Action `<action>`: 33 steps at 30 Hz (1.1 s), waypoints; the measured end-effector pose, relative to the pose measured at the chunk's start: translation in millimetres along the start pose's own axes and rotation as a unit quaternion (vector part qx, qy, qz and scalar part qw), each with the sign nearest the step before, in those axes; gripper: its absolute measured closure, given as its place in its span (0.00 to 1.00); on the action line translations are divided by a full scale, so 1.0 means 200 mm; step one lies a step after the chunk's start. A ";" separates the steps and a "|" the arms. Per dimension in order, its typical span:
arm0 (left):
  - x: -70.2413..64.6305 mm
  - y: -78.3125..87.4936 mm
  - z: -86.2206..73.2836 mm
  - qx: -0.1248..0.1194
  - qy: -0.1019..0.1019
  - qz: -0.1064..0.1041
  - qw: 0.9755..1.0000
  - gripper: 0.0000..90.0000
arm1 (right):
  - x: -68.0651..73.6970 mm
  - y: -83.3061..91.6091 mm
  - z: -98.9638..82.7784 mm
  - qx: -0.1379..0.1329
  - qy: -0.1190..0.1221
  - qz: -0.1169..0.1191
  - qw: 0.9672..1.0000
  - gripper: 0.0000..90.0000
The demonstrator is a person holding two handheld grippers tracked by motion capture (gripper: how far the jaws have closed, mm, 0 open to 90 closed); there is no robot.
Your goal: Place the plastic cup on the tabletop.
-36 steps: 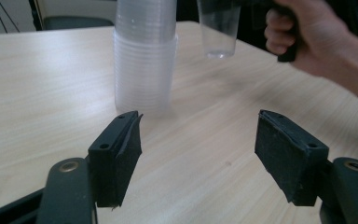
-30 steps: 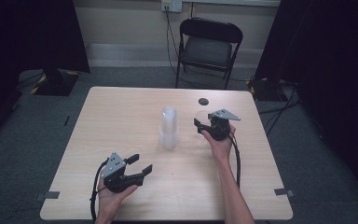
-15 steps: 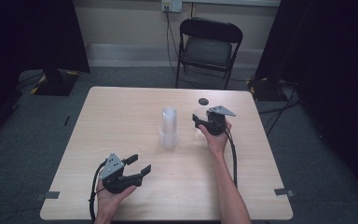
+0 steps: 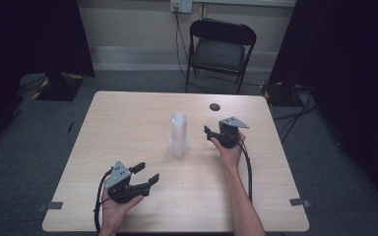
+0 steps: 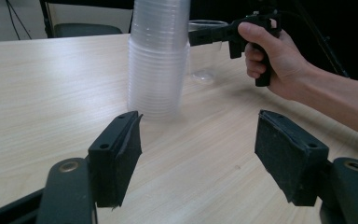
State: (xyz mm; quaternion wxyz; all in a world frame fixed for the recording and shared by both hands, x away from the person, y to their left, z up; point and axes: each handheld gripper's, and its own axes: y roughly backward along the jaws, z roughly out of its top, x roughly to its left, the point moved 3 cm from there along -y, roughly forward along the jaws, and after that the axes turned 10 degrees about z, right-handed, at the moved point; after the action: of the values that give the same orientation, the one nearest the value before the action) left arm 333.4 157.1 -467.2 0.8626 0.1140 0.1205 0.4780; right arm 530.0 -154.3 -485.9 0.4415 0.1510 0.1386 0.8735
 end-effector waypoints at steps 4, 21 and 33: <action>0.00 0.00 0.00 0.000 0.000 0.001 1.000 0.35 | 0.02 0.01 -0.01 0.007 0.010 0.002 1.000 0.33; 0.00 -0.02 0.00 0.014 0.002 0.010 1.000 0.34 | 0.02 0.01 -0.04 0.037 -0.034 0.019 0.999 0.20; -0.01 -0.03 0.02 0.020 -0.007 0.018 1.000 0.30 | 0.02 0.04 -0.06 0.048 -0.047 0.017 0.998 0.16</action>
State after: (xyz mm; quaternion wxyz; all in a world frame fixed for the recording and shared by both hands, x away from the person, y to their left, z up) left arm 338.5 151.7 -465.8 0.8522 0.1367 0.1214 0.4903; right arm 517.7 -157.3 -494.5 0.4249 0.2148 0.1572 0.8652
